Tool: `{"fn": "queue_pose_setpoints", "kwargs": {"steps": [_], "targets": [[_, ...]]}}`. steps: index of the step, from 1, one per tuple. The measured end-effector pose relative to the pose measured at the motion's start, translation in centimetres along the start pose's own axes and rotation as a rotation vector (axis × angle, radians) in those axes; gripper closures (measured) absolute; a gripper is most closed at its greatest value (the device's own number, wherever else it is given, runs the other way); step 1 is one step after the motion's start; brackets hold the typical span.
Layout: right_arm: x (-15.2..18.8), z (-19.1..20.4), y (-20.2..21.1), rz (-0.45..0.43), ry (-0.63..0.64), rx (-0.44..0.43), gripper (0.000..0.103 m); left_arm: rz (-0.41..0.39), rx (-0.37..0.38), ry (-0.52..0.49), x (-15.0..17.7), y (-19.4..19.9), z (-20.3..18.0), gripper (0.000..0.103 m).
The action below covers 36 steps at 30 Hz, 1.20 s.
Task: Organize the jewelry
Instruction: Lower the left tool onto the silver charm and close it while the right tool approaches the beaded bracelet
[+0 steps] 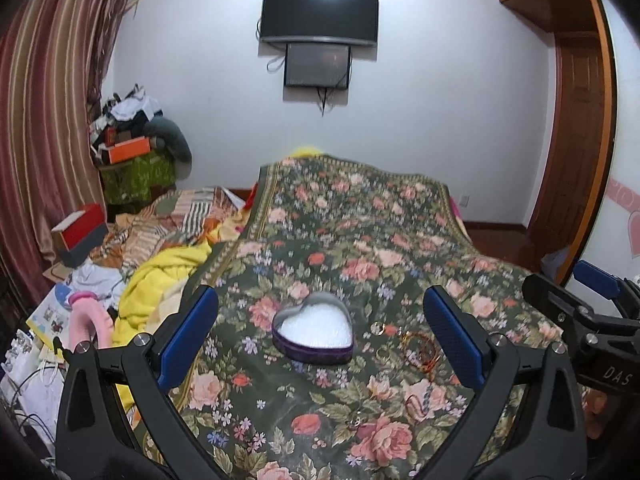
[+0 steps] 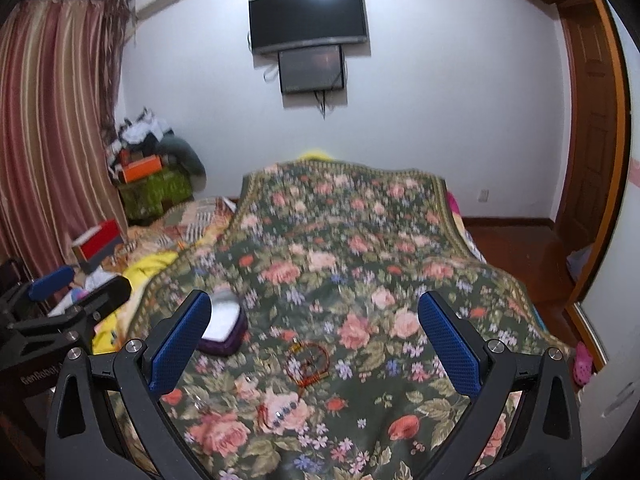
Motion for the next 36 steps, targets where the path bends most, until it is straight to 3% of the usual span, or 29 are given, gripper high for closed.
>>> {"fn": "queue_pose_setpoints", "kwargs": {"steps": [12,17,23,28,36], "targets": [[3.4,-1.7,-4.3,0.181,0.023,0.022,0.000,0.157,-0.017,-0.012,3.1,-5.2,1.2,0.000],[5.0,-2.1,-5.4,0.241,0.031,0.013,0.001,0.266,0.010,-0.021,5.7,-7.6,1.5,0.001],[7.3,-2.0,-7.1,0.330,0.014,-0.046,0.003,0.412,0.067,-0.053,9.5,-9.8,0.4,0.013],[8.7,-1.0,-7.8,0.387,0.036,-0.094,0.012,0.464,0.109,-0.095,11.0,-10.2,-1.3,0.018],[11.0,0.5,-8.9,0.471,0.067,-0.143,0.017,0.496,0.136,-0.118,12.0,-10.5,-1.8,0.036]]}}
Point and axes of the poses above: each gripper's, at about its wrist camera, not at the fingertips, and y roughly against the way its jaws point, z to its left, x to its underside, the point moved 7 cm from there along -y, roughly the way its jaws point, and after that the axes turned 7 degrees about z, right-handed, at the moved point
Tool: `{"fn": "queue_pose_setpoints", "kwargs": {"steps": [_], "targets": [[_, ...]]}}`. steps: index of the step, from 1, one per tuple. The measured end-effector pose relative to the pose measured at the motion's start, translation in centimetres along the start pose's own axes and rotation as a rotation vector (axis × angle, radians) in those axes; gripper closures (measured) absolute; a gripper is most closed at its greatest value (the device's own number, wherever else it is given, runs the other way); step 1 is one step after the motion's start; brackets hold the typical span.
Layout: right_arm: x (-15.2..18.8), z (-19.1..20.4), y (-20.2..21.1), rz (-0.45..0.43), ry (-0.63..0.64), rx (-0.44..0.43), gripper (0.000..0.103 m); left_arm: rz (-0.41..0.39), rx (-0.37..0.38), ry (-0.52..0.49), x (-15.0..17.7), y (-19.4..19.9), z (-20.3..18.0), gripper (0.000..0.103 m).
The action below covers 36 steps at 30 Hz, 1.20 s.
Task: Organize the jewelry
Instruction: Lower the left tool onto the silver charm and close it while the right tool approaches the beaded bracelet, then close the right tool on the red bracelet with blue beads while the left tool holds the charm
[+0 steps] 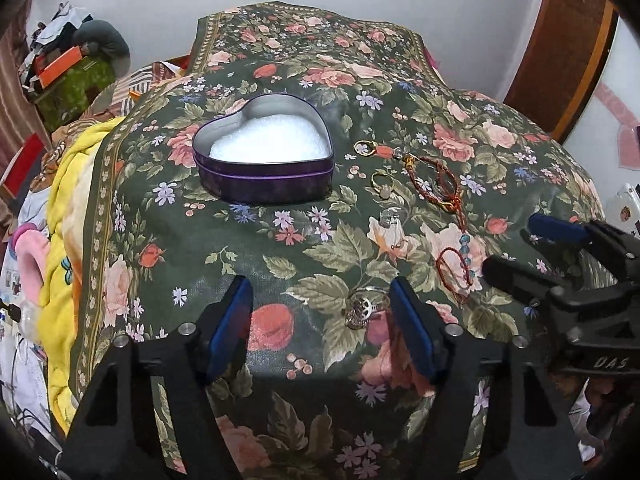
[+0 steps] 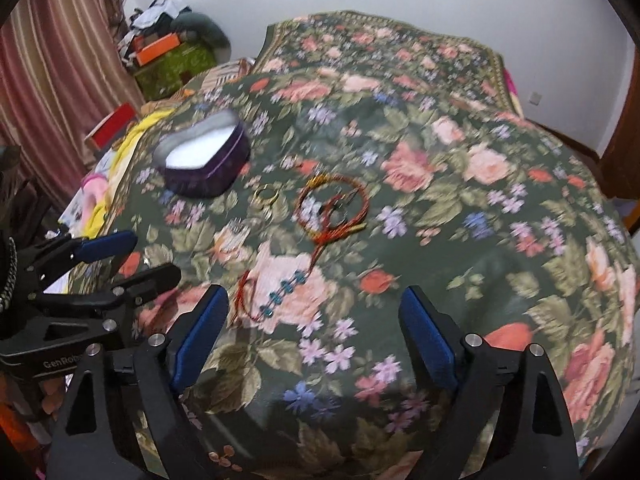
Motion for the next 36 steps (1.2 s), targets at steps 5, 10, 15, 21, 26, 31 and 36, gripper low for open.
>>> {"fn": "queue_pose_setpoints", "kwargs": {"steps": [5,10,15,21,26,31,36], "targets": [[0.3,0.5,-0.9,0.030,0.012,0.001,0.019,0.001,0.029,-0.010,0.3,0.2,-0.1,0.053],[0.3,1.2,-1.6,0.044,0.037,-0.003,0.028,0.006,0.046,-0.036,0.5,0.0,-0.6,0.070],[0.3,1.7,-2.0,0.044,0.057,-0.007,0.037,0.005,0.054,-0.028,0.6,-0.1,-0.2,0.088],[0.2,2.0,-2.4,0.031,0.072,0.014,0.046,-0.002,0.062,-0.024,0.6,0.0,-0.2,0.089],[0.0,2.0,-2.4,0.028,0.075,0.015,0.077,-0.006,0.062,-0.017,0.6,0.2,-0.2,0.089],[0.0,2.2,-2.3,0.032,0.083,0.028,0.094,-0.021,0.047,-0.010,0.4,0.6,0.3,0.089],[-0.2,2.0,-2.1,0.047,0.046,0.014,0.096,-0.048,0.037,0.014,0.0,1.4,1.2,0.089]]}}
Point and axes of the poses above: each gripper's, at about its wrist camera, not at the fingertips, and y roughly against the way its jaws point, z to its left, x to its underside, the point moved 7 cm from there along -y, roughly the way its jaws point, and after that the axes turned 7 degrees about z, right-handed, at the moved point
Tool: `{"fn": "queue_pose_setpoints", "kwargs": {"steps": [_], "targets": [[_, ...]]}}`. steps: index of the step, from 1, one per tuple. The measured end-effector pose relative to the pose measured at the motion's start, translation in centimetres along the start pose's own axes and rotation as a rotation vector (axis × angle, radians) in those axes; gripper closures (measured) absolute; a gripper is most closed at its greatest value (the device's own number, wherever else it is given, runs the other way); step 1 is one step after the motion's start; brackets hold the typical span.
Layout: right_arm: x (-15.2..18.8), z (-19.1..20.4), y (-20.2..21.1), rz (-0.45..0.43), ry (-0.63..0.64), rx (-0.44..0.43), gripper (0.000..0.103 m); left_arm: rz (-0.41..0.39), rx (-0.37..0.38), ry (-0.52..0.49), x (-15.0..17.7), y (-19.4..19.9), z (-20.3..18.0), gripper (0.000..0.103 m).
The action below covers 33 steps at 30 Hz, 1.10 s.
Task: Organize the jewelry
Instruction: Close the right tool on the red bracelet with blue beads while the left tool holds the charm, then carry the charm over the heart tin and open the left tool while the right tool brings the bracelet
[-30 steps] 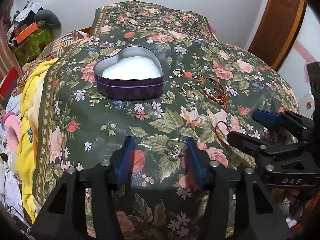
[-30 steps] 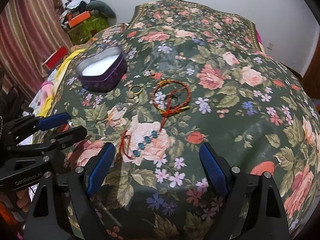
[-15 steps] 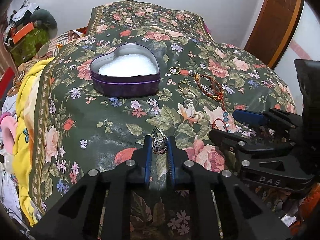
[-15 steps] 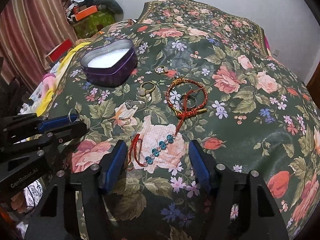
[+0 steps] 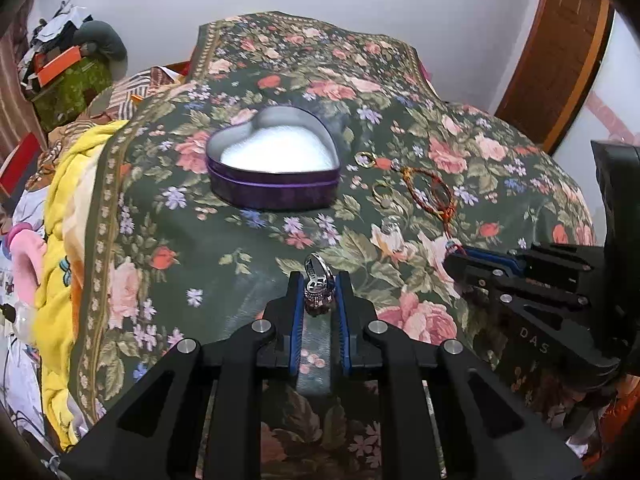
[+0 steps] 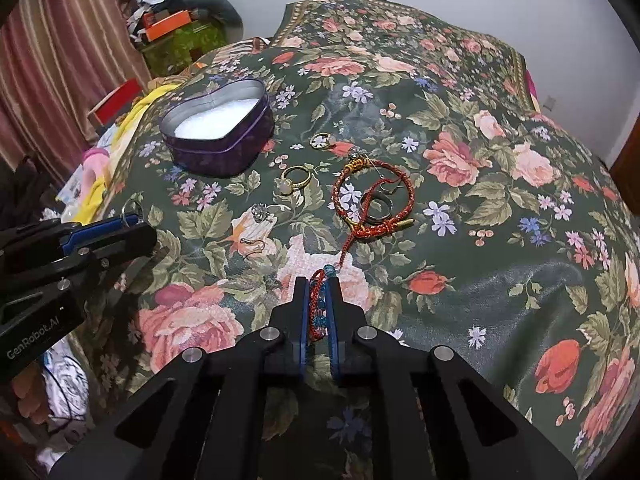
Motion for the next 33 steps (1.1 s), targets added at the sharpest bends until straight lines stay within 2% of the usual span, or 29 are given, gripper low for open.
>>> {"fn": "queue_pose_setpoints", "kwargs": {"steps": [3,12,33], "targets": [[-0.2,-0.1,0.5,-0.011,-0.017,-0.002,0.096,-0.016,-0.002,0.019,-0.3,0.4,0.5,0.089],[-2.0,0.1,4.2,-0.118,-0.031,0.018,0.096,-0.081,-0.007,0.036,-1.3,2.6,0.9,0.089],[-7.8,2.4,9.9,-0.332,0.023,0.020,0.096,-0.285,-0.036,0.045,-6.7,8.5,1.5,0.089]]}}
Point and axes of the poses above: each gripper's, at about its wrist camera, not at the fingertips, and y roughly against the way its jaws point, z to its left, x to its underside, the point moved 7 cm from there along -y, roughly the way its jaws point, and after that the axes turned 7 degrees about z, right-handed, at the moved point
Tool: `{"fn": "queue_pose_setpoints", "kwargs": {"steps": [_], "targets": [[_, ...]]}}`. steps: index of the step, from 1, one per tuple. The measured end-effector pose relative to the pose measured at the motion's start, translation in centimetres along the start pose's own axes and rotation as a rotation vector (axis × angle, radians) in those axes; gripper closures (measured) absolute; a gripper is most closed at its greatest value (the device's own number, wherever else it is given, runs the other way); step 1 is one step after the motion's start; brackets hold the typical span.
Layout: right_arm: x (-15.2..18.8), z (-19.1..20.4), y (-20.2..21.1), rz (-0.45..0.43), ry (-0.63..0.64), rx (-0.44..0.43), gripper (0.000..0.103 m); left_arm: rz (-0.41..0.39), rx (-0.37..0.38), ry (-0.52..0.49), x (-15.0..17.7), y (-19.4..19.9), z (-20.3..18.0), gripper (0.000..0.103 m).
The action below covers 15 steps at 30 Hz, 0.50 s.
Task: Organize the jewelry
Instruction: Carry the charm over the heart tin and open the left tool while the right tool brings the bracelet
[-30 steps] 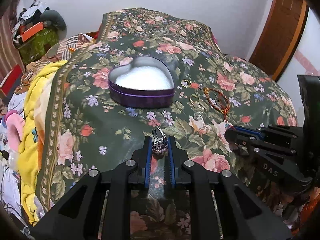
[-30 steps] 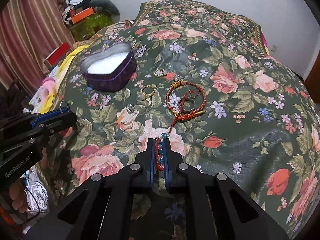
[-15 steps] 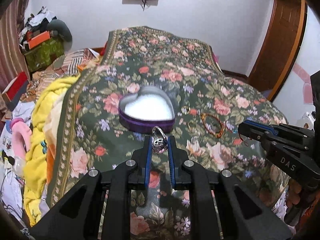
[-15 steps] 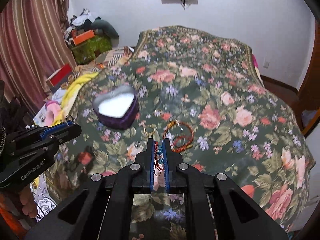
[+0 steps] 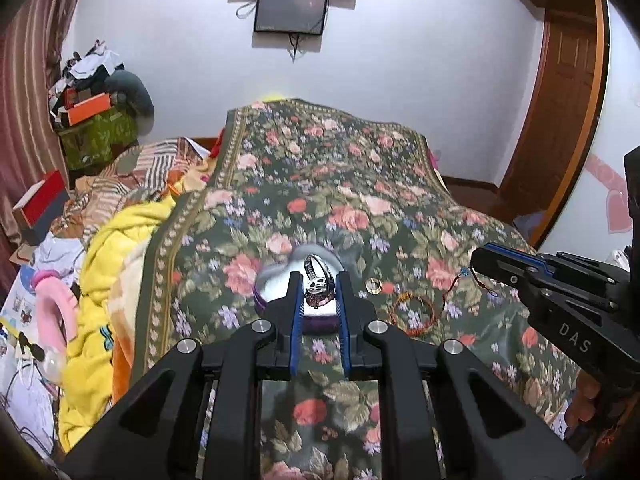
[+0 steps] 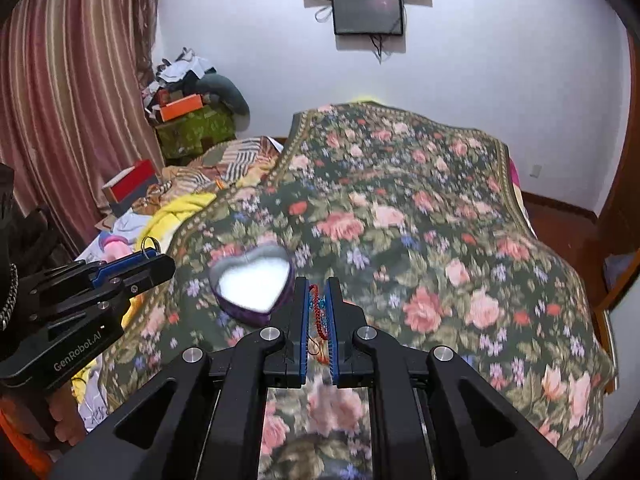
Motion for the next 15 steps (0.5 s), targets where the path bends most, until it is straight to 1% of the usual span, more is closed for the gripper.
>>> {"fn": "queue_pose_setpoints", "kwargs": {"steps": [7,15], "targets": [[-2.6,0.9,-0.6,-0.044,0.015,-0.022,0.096,-0.042,-0.016,0.013,-2.0,0.2,1.3,0.089],[-4.6,2.2,-2.9,-0.049,0.021,-0.064,0.096,-0.045,-0.026,0.022,-3.0,-1.3,2.5,0.089]]}}
Point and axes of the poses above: each gripper's, at about its wrist camera, not at the fingertips, and y roughly against the way its jaws point, z to its left, x to its underside, the point moved 7 cm from there along -y, roughly the way its jaws point, and after that the axes turned 7 degrees about z, right-handed, at the moved point
